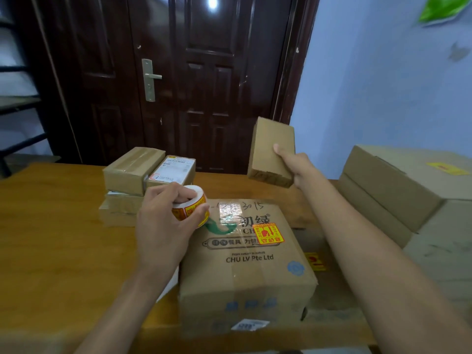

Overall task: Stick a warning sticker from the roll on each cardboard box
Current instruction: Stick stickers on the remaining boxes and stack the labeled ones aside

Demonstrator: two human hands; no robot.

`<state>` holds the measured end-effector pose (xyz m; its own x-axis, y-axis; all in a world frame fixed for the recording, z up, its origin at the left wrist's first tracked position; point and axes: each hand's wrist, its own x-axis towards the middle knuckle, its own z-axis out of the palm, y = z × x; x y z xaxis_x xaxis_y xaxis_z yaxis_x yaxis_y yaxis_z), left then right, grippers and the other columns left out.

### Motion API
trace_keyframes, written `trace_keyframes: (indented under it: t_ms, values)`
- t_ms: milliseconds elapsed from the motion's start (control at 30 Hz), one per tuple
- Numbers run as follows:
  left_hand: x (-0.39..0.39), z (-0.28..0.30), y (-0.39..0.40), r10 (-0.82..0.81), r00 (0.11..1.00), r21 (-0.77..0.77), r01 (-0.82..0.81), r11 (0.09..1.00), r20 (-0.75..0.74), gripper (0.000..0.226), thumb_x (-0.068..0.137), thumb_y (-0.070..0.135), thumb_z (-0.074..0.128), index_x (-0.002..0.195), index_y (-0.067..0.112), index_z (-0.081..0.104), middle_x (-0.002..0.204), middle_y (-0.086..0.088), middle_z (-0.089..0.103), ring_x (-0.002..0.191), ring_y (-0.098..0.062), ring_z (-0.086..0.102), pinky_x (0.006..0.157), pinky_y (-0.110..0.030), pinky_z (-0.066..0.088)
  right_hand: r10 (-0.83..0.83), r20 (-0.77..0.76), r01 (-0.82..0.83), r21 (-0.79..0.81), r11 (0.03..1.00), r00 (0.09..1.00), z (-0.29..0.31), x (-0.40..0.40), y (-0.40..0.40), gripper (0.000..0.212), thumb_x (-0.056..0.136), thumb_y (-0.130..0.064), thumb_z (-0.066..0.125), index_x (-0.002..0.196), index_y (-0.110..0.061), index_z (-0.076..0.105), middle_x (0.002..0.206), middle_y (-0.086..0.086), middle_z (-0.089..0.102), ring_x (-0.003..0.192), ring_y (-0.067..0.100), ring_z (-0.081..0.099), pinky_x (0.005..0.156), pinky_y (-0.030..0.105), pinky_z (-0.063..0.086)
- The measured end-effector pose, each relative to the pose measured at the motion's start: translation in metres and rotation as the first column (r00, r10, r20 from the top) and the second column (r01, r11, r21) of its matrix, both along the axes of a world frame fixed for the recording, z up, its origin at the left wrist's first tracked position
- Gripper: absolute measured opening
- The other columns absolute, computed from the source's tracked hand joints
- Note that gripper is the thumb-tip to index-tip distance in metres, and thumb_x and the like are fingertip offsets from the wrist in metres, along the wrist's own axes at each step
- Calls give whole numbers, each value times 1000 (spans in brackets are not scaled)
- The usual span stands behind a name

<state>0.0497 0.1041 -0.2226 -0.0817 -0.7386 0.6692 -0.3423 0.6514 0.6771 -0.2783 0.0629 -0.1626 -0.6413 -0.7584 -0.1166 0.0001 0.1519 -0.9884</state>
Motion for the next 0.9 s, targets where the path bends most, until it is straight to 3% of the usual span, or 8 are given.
trace_keyframes:
  t_ms: [133, 233, 333, 433, 567, 733, 800, 900]
  values:
    - [17, 8, 17, -6, 999, 16, 6, 1000, -39, 27, 77, 24, 91, 95, 22, 70, 103, 29, 50, 99, -12, 61, 78, -28, 56, 141, -3, -141, -38, 989, 990, 47, 31, 42, 77, 85, -56, 82, 142, -12, 56, 123, 10, 74, 106, 29, 75, 81, 46, 65]
    - [28, 14, 31, 2, 998, 30, 0, 1000, -68, 28, 77, 24, 91, 96, 24, 71, 103, 19, 54, 100, -3, 58, 79, -21, 53, 303, -75, -297, 80, 951, 950, 50, 68, 86, 48, 94, -54, 73, 125, -18, 68, 111, 5, 79, 100, 25, 76, 84, 41, 63]
    - [42, 21, 47, 15, 996, 42, -11, 999, -83, 26, 78, 24, 90, 97, 24, 72, 102, 14, 58, 103, -12, 61, 80, -24, 54, 424, -173, -376, 254, 891, 889, 31, 98, 127, 45, 93, -55, 73, 124, -23, 68, 110, 1, 81, 103, 23, 77, 96, 45, 61]
    - [58, 26, 59, 29, 994, 50, -24, 998, -109, 25, 79, 29, 88, 97, 30, 71, 104, 13, 61, 102, -14, 64, 79, -35, 60, 505, -329, -382, 371, 846, 798, 14, 117, 161, 49, 92, -61, 71, 132, -34, 61, 116, -8, 74, 105, 14, 72, 96, 38, 57]
    - [70, 34, 77, 15, 982, 83, 0, 997, -189, 22, 82, 34, 86, 96, 33, 69, 106, 7, 67, 99, -11, 68, 75, -39, 64, 588, -577, -360, 468, 807, 567, 5, 134, 184, 33, 97, -66, 60, 123, -46, 57, 105, -26, 56, 94, -4, 57, 79, 27, 47]
    - [71, 39, 96, -49, 969, 117, 79, 990, -241, 22, 82, 36, 86, 96, 32, 70, 108, 3, 71, 102, -17, 72, 76, -38, 65, 537, -655, -381, 382, 842, 532, -5, 135, 183, 27, 97, -64, 62, 115, -44, 62, 101, -26, 64, 91, 2, 63, 76, 24, 50]
    - [69, 42, 96, -72, 962, 139, 111, 984, -262, 20, 83, 35, 87, 94, 32, 71, 105, 3, 72, 101, -19, 73, 75, -43, 66, 577, -668, -423, 403, 811, 470, -3, 132, 176, 42, 94, -68, 62, 123, -39, 72, 109, -19, 71, 97, 9, 66, 85, 33, 53]
    - [65, 50, 96, -75, 961, 151, 118, 981, -265, 17, 85, 32, 86, 92, 31, 70, 98, 9, 74, 96, -14, 75, 74, -44, 66, 673, -620, -487, 477, 731, 403, 13, 130, 160, 53, 96, -61, 65, 145, -43, 62, 132, -16, 67, 112, 8, 62, 99, 30, 50]
